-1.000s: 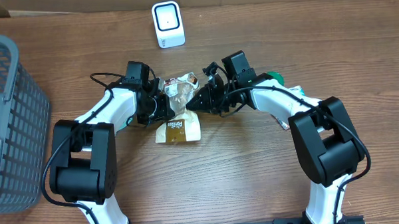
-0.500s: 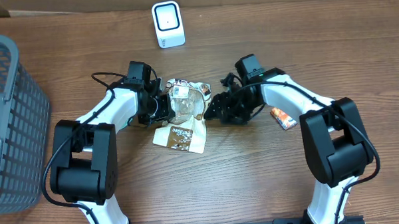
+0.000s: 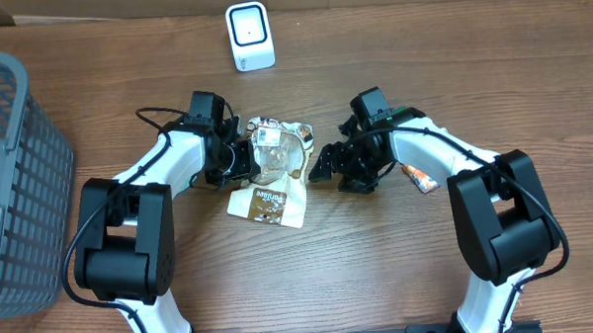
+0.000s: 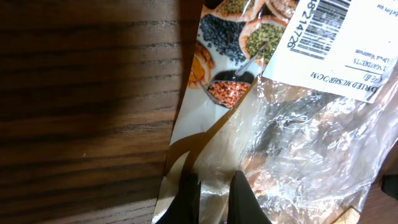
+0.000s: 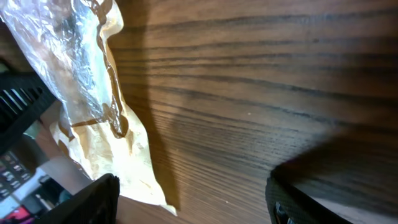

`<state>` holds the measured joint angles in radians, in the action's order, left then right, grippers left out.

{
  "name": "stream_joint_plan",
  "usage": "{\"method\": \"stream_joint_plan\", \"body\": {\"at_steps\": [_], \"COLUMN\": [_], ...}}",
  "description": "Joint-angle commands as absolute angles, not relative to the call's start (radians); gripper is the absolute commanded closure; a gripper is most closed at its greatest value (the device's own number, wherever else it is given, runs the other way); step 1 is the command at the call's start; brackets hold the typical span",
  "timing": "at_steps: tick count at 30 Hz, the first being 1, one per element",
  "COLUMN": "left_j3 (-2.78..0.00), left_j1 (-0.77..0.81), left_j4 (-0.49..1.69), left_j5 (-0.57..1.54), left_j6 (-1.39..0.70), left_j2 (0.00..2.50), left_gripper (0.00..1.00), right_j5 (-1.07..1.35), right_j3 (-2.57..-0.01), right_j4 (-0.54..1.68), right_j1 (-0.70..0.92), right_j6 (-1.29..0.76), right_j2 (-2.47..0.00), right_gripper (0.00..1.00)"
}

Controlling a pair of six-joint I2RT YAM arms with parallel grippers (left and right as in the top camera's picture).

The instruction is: Scan the item barcode

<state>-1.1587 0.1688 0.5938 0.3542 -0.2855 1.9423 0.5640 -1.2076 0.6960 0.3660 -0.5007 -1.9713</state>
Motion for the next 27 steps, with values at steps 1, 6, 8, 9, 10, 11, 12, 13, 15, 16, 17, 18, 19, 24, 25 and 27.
{"method": "stream_joint_plan", "body": {"at_steps": [1,6,8,9,10,11,12,13,15,16,17,18,19,24,25,27], "left_j3": [-1.134,-1.134,-1.134,-1.134,-1.134,-1.134,-1.134,-1.134,-1.134,-1.133,-1.132,-1.129,-1.126,-1.092,-1.082,-1.066], "left_j1": [0.178,0.178,0.178,0.178,0.178,0.178,0.178,0.178,0.178,0.178,0.178,0.178,0.178,0.177,0.176,0.175], "left_j4": [0.617,0.632,0.632,0.631,0.631,0.631,0.631,0.631,0.632,0.632,0.632,0.632,0.631,0.598,0.588,0.570], "left_j5": [0.288,0.288,0.288,0.288,0.289,0.289,0.289,0.289,0.289,0.290,0.294,0.304,0.315,0.347,0.350,0.360], "left_j6": [-0.277,-0.277,-0.277,-0.277,-0.277,-0.277,-0.277,-0.277,-0.277,-0.277,-0.277,-0.277,-0.277,-0.278,-0.279,-0.286], "left_j2": [1.975,1.975,1.975,1.975,1.975,1.975,1.975,1.975,1.975,1.975,1.975,1.975,1.975,1.976,1.976,1.977], "left_gripper": [0.96,0.96,0.96,0.96,0.96,0.96,0.96,0.96,0.96,0.96,0.96,0.96,0.96,0.96,0.96,0.96], "right_j5": [0.534,0.585,0.586,0.588,0.589,0.589,0.589,0.587,0.581,0.577,0.577,0.577,0.577,0.569,0.569,0.569], "right_j3": [-1.147,-1.095,-1.085,-1.081,-1.080,-1.080,-1.080,-1.080,-1.080,-1.080,-1.080,-1.080,-1.079,-1.079,-1.079,-1.079], "right_j4": [0.662,0.572,0.559,0.552,0.549,0.546,0.542,0.542,0.542,0.542,0.539,0.538,0.535,0.535,0.535,0.535], "right_j1": [0.384,0.402,0.409,0.411,0.411,0.412,0.413,0.414,0.415,0.415,0.415,0.415,0.415,0.415,0.415,0.415], "right_j6": [-0.583,-0.657,-0.679,-0.686,-0.690,-0.693,-0.693,-0.693,-0.692,-0.692,-0.692,-0.692,-0.692,-0.692,-0.691,-0.691], "right_j2": [-1.973,-1.973,-1.973,-1.973,-1.973,-1.973,-1.973,-1.973,-1.973,-1.973,-1.973,-1.973,-1.973,-1.973,-1.973,-1.973], "right_gripper": [0.26,0.24,0.23,0.24,0.24,0.24,0.24,0.24,0.24,0.24,0.24,0.25,0.24,0.24,0.25,0.24]}}
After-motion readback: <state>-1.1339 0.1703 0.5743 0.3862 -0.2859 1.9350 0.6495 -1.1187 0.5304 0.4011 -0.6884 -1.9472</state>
